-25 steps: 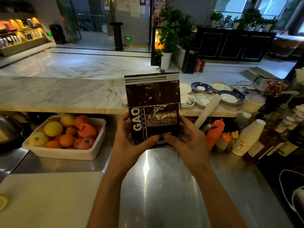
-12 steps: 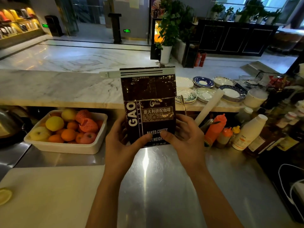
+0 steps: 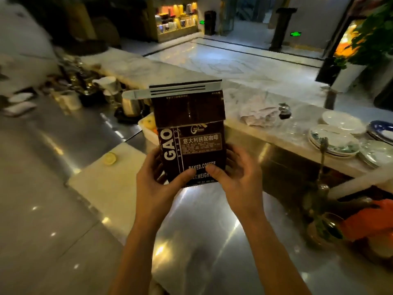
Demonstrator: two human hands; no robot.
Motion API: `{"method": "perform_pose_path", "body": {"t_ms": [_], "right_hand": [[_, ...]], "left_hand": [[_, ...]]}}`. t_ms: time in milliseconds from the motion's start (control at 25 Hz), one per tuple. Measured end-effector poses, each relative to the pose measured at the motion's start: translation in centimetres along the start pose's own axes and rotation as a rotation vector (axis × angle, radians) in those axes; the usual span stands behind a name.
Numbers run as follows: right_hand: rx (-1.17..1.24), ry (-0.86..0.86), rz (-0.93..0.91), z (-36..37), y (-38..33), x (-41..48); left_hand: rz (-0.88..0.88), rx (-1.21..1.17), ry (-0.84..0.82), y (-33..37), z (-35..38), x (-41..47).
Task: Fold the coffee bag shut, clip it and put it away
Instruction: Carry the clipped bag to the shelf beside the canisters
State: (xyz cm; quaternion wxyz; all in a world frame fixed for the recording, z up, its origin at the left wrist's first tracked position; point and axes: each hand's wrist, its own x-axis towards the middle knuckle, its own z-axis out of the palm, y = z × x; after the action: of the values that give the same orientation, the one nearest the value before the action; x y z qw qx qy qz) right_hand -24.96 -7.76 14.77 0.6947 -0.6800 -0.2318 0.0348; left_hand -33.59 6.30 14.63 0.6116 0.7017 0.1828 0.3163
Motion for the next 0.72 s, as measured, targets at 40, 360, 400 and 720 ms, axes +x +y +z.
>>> {"method": "perform_pose_path", "body": {"t_ms": [40,360,400,720], "right_hand": [[0.027,-0.063,0.01,1.0,0.0,-0.4],[0.194,-0.564,-0.009,13.1,-3.3,-7.3],[0.219,-0.622,-0.014,14.6,-3.9,-8.8],[0.386,-1.159,-0.047,25.3,-11.1,-29.2]], "left_hand": [[-0.008,0.025,0.063,0.2,-1.2,-1.1],[-0.024,0.136,0.595,3.0,-13.7,-12.4],[-0.024,0.141,0.665,3.5,-15.1,-14.3],[-0.028,0.32,1.206,8.6,-26.5,-36.2]]}}
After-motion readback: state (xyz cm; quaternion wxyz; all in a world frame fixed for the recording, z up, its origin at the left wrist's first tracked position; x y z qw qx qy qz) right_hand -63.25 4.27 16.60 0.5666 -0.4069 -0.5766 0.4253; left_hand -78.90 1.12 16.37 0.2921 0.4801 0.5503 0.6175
